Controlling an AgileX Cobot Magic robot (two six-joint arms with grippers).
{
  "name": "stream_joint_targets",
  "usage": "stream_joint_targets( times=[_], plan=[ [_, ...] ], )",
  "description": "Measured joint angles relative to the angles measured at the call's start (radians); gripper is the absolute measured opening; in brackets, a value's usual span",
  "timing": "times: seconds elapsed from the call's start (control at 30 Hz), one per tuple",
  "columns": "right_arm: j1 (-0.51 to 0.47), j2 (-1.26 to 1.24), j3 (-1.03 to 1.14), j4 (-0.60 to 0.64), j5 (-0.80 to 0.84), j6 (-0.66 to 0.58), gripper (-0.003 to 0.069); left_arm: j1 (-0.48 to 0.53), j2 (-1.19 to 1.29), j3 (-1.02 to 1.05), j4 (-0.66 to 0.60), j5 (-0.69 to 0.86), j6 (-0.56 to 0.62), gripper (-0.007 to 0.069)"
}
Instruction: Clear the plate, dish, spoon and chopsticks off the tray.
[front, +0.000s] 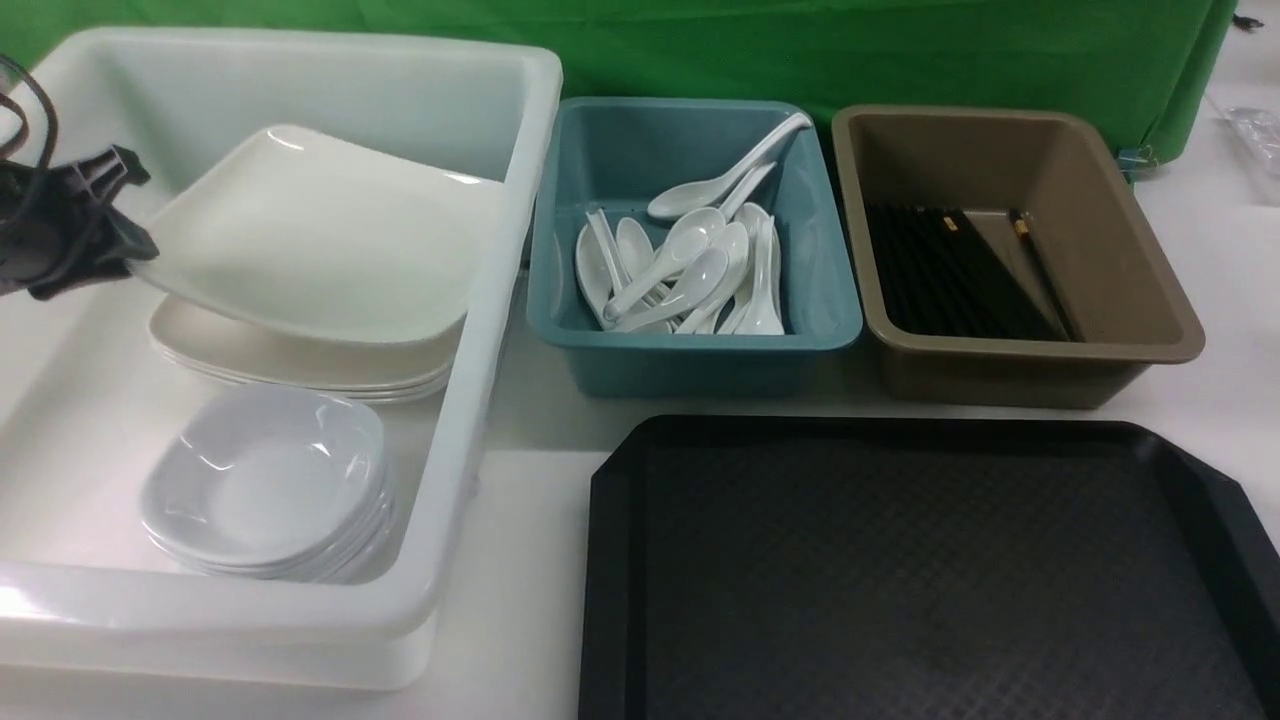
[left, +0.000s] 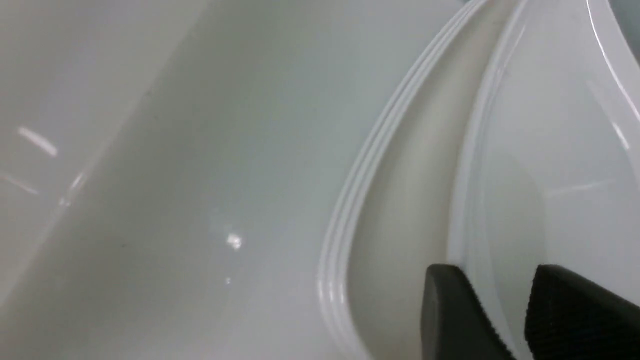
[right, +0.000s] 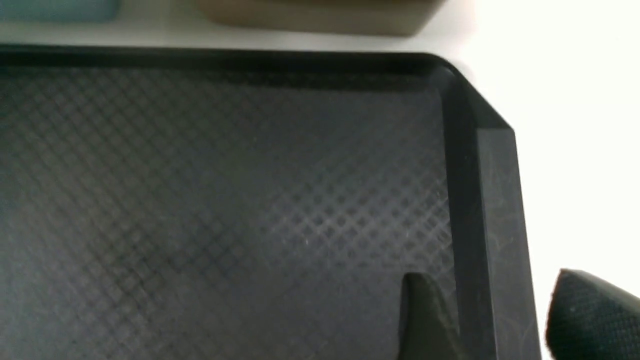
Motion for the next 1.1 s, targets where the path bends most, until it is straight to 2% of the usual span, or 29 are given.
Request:
stream_joint_targets(
  times=[0.13, 0.23, 0.37, 0.47, 0.5, 0.57, 0.6, 0.67, 0.77, 0.9, 1.0, 1.07, 1.1],
  plan=[
    [0.0, 0.0, -0.04, 0.01, 0.03, 0.002, 0.0372, 0.0, 0.0, 0.0, 0.055, 0.042, -0.007, 0.0395],
    [0.0, 0.0, -0.099, 0.012, 0.099, -0.002, 0.0372, 0.0, -0.005, 0.0, 0.08, 0.064, -0.008, 0.0469],
    [0.0, 0.0, -0.193, 0.012, 0.175, -0.041, 0.0364, -0.001, -0.047, 0.0, 0.114, 0.095, 0.009, 0.0477],
    [0.0, -0.005, -0.276, 0.012, 0.225, -0.076, 0.0291, -0.005, -0.101, -0.001, 0.119, 0.122, 0.056, 0.0413],
    [0.0, -0.011, -0.302, 0.012, 0.232, -0.084, 0.0232, -0.009, -0.119, -0.002, 0.122, 0.133, 0.071, 0.0395],
    [0.0, -0.057, -0.366, 0.013, 0.198, -0.104, 0.008, -0.04, -0.22, -0.008, 0.111, 0.176, 0.116, 0.0201],
    [0.0, -0.087, -0.373, 0.014, 0.153, -0.104, 0.0056, -0.072, -0.28, -0.008, 0.091, 0.194, 0.138, 0.0117],
    [0.0, -0.168, -0.364, 0.015, 0.032, -0.1, 0.0034, -0.126, -0.35, -0.008, 0.065, 0.204, 0.173, 0.0048],
    [0.0, -0.261, -0.325, 0.016, -0.097, -0.093, 0.0027, -0.206, -0.431, -0.007, 0.048, 0.211, 0.192, 0.0021],
    [0.0, -0.54, -0.121, 0.016, -0.375, -0.094, 0.0025, -0.446, -0.662, 0.036, 0.044, 0.231, 0.201, 0.0001],
    [0.0, -0.646, -0.013, 0.017, -0.47, -0.096, 0.0025, -0.542, -0.794, 0.093, 0.064, 0.215, 0.189, 0.0],
    [0.0, -0.751, 0.094, 0.017, -0.555, -0.097, 0.0029, -0.633, -0.954, 0.206, 0.071, 0.175, 0.175, 0.0],
    [0.0, -0.757, 0.1, 0.017, -0.56, -0.097, 0.0029, -0.642, -0.979, 0.215, 0.073, 0.168, 0.172, 0.0]
  ],
)
